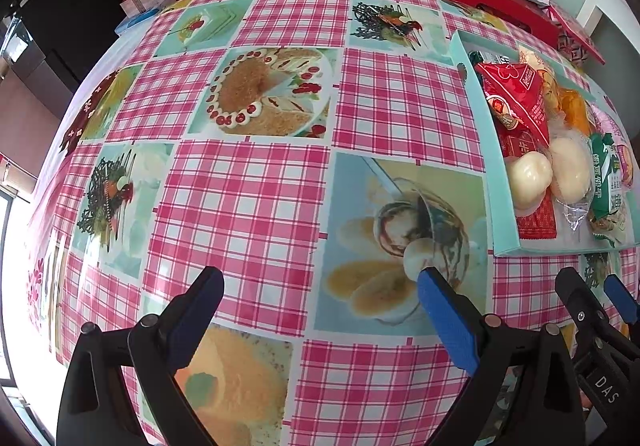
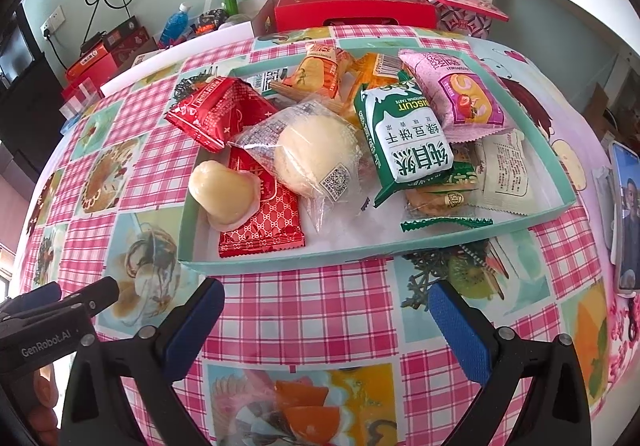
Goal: Organize snacks
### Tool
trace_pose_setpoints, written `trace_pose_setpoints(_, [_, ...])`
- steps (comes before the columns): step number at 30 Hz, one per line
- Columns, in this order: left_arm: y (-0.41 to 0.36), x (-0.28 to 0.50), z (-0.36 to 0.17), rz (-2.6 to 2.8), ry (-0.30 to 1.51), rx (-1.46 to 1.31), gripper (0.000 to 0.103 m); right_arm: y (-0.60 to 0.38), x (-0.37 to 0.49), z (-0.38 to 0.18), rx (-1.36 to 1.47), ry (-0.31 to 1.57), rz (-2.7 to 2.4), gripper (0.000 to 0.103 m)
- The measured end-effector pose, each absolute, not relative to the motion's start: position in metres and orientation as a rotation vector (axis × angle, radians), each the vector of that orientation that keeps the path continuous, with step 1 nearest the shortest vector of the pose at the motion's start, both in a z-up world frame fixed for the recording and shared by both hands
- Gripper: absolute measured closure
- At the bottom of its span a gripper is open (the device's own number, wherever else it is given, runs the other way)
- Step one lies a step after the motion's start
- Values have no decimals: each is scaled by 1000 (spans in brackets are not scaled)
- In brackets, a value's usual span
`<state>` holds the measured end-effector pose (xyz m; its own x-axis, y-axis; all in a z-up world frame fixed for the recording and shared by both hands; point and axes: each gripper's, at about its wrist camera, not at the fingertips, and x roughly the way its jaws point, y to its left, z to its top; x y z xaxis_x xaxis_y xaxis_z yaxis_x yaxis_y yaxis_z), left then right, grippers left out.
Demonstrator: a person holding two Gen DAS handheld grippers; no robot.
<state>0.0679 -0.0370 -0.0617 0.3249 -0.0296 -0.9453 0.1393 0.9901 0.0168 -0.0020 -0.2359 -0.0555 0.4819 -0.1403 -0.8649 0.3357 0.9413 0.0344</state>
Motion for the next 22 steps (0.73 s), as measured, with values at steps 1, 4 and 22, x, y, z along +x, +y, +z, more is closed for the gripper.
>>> trace_pose_setpoints(1, [-37,68,-62,-110,1237,101,6,-236,-2,-56,208,1030,-293,0])
trace_pose_setpoints(4, [-37,68,-63,-110,1240,99,6,-235,-2,-56,206,1034,-289,0])
trace_pose_setpoints(22, [-37,68,-59,-120,1231,78,6,-236,-2,-56,218,1035,-283,0])
